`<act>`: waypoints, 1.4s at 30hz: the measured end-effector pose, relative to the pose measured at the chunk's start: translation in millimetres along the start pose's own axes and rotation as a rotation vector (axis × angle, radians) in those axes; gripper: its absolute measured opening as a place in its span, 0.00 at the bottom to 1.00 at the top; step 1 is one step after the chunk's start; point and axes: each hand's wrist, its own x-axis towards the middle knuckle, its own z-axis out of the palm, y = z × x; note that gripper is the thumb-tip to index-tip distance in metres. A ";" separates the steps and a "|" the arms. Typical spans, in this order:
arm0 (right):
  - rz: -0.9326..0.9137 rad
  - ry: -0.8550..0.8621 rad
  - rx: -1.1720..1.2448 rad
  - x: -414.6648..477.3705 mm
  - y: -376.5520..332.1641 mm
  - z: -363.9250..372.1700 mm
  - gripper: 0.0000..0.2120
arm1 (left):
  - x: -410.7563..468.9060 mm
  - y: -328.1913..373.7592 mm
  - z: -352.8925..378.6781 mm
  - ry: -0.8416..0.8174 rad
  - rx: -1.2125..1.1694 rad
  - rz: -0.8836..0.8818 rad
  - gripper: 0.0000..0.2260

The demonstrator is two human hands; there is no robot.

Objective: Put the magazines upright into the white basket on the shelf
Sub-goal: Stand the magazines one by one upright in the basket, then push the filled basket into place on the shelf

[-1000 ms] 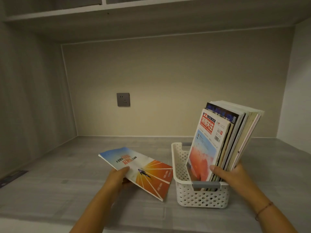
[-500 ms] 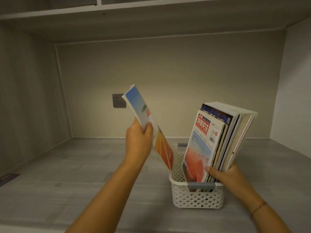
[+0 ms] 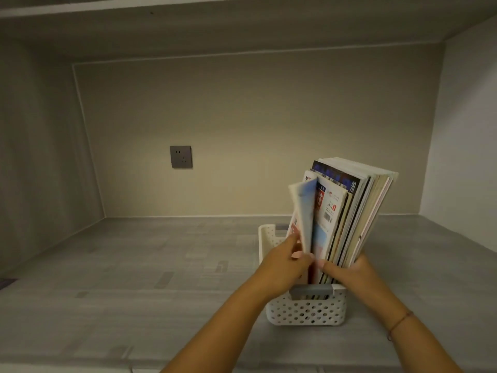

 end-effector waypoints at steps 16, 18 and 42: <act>-0.019 -0.016 0.004 0.3 1.1 -0.8 0.43 | 0.8 -6.1 2.7 -0.063 0.274 0.131 0.30; -0.014 0.022 0.003 -0.4 1.1 2.0 0.42 | -0.2 -12.0 -1.3 -0.112 0.302 0.128 0.30; 0.043 0.147 0.052 0.5 5.5 -11.9 0.31 | 0.5 -44.1 12.3 0.054 -0.821 -0.272 0.09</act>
